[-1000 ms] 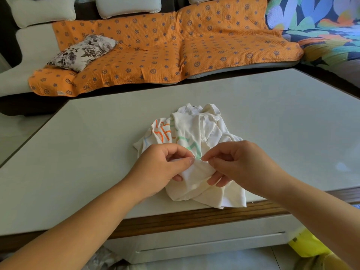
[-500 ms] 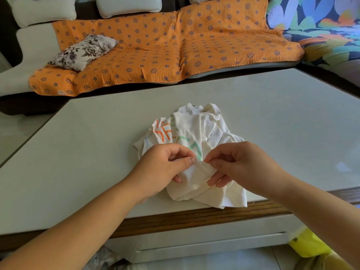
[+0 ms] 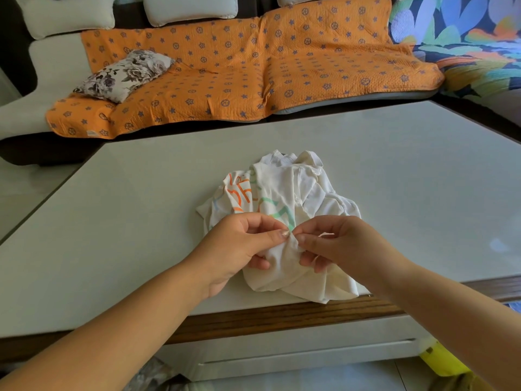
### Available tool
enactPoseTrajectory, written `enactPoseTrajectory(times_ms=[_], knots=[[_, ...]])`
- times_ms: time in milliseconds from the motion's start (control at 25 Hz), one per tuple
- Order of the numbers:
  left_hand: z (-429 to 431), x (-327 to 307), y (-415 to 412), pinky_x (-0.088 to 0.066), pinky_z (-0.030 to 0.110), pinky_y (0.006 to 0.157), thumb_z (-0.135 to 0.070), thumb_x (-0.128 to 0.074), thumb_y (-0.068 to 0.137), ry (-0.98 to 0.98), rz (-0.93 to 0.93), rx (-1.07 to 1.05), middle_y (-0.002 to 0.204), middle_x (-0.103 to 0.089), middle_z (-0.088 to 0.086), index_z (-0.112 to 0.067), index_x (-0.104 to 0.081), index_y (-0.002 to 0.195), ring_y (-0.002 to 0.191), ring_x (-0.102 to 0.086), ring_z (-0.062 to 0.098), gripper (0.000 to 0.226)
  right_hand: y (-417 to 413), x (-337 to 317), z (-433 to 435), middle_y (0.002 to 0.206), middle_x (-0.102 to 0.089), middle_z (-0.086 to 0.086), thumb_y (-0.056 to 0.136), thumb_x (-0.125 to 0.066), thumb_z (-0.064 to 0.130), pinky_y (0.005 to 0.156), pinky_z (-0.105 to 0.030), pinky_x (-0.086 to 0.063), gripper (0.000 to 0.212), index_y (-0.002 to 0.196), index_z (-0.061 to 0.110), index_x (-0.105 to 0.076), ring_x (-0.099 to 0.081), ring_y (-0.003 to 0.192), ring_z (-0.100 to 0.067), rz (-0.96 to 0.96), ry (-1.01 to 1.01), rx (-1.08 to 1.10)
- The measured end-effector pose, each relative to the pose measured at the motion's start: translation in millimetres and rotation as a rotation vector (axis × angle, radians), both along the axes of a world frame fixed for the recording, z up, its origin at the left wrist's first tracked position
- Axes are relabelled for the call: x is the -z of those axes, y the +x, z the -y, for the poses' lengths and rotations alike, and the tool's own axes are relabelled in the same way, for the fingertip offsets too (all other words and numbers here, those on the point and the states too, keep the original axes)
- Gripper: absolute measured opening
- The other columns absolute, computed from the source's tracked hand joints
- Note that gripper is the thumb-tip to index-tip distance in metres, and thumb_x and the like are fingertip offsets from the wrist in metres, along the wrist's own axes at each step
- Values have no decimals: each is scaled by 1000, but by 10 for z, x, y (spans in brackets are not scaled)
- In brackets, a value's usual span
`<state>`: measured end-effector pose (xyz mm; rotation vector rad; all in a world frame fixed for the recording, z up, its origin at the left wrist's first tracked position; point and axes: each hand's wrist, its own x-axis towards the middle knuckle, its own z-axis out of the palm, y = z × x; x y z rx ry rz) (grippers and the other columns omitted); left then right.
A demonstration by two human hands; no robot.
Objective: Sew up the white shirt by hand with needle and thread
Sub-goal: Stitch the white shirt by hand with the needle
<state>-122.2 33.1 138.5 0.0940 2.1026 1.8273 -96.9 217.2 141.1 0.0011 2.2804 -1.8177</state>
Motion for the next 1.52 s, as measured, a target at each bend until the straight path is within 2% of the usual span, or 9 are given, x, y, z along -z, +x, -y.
enactPoseTrajectory(times_ms=[120, 280, 480, 680, 760, 880, 1040, 1240, 1520], knots=[[-10, 10, -1, -51, 18, 53, -16, -72, 83, 32, 20, -31, 83, -69, -1, -15, -73, 87, 70, -61, 5, 4, -2, 15, 21, 61, -67, -5, 90, -68, 11, 60, -19, -54, 11, 86, 17, -77, -61, 56, -10, -6, -10, 37], [-23, 13, -7, -51, 19, 54, -15, -72, 84, 29, 34, -50, 81, -70, -1, -12, -73, 87, 70, -63, 5, 4, 34, -33, 68, 69, -73, -4, 90, -66, 7, 58, -15, -53, 11, 91, 14, -74, -69, 58, -10, -58, -39, 57], [-42, 24, 4, -50, 20, 56, -16, -70, 86, 24, 31, -54, 79, -70, -2, -12, -73, 90, 69, -63, 4, 6, 98, -29, 124, 73, -74, 0, 92, -64, 12, 67, -22, -59, 12, 93, 19, -74, -73, 65, -13, -199, 9, 47], [-23, 5, -5, -52, 19, 59, -13, -74, 83, 20, 76, -24, 91, -74, -2, -13, -77, 93, 81, -65, 6, 11, 16, -15, 66, 77, -73, 2, 93, -63, 15, 48, -24, -52, 10, 88, 16, -71, -69, 58, -16, -256, -17, 174], [-17, 8, -2, -52, 19, 61, -14, -75, 81, 3, 87, -10, 95, -75, -2, -14, -79, 92, 84, -66, 6, 11, -50, -64, -2, 84, -75, -3, 96, -59, 17, 43, -24, -46, 10, 93, 11, -65, -66, 53, -20, -160, -171, 188], [-19, 12, 5, -51, 19, 60, -15, -76, 80, 9, 96, 2, 91, -75, -3, -15, -79, 88, 81, -65, 5, 9, -158, -149, -96, 75, -70, -9, 100, -49, 13, 41, -19, -46, 10, 97, 9, -57, -60, 48, -15, 76, -646, 167], [-16, 8, -7, -51, 19, 56, -13, -72, 84, 5, 77, -15, 87, -73, -3, -14, -76, 88, 75, -64, 5, 6, -322, -164, -275, 62, -61, -8, 102, -42, 8, 61, -26, -60, 16, 96, 9, -56, -71, 68, -22, 65, -870, 294], [-13, 0, -10, -53, 19, 55, -12, -68, 87, 26, 39, -47, 76, -68, -6, -11, -74, 91, 67, -61, 2, 7, -479, -136, -545, 58, -61, -7, 102, -45, 11, 91, -38, -57, 16, 97, 10, -60, -72, 95, -31, -115, -698, 539], [8, -8, -19, -52, 19, 55, -12, -66, 90, -3, 7, -55, 66, -64, -11, -13, -73, 88, 59, -57, 0, 7, -560, -45, -714, 66, -64, -4, 101, -51, 16, 98, -33, -53, 16, 93, 17, -65, -70, 95, -20, -187, -467, 682]])
